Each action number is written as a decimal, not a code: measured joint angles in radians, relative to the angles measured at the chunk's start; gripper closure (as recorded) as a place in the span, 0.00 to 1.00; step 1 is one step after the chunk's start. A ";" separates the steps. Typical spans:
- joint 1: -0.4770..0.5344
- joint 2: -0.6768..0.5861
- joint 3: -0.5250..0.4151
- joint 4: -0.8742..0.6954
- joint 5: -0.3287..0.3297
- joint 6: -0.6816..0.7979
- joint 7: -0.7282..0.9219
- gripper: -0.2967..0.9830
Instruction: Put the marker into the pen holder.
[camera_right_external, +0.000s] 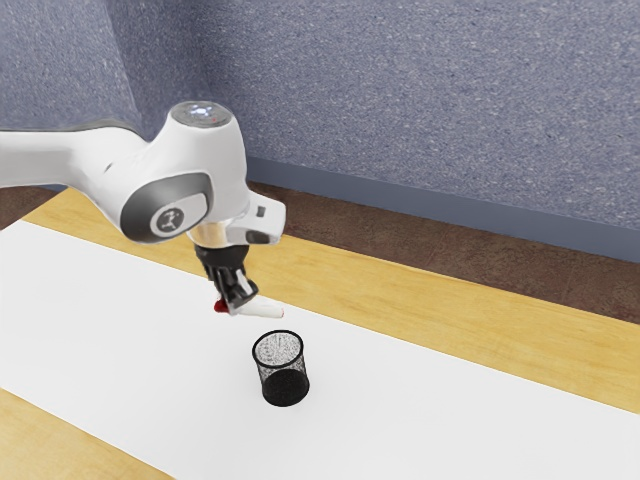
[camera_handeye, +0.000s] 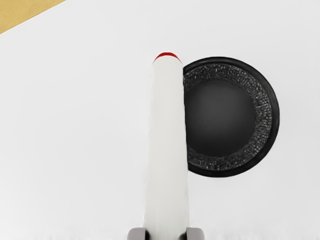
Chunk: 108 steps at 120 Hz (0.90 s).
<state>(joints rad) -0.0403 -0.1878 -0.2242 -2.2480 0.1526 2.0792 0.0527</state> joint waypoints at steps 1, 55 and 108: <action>-0.001 -0.001 -0.002 -0.003 -0.001 -0.004 -0.003 0.81; 0.017 0.196 0.000 0.086 -0.026 -0.081 -0.091 0.66; -0.094 0.213 0.092 0.298 -0.146 -0.141 -0.111 0.29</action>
<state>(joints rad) -0.1343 0.0255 -0.1324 -1.9504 0.0066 1.9380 -0.0582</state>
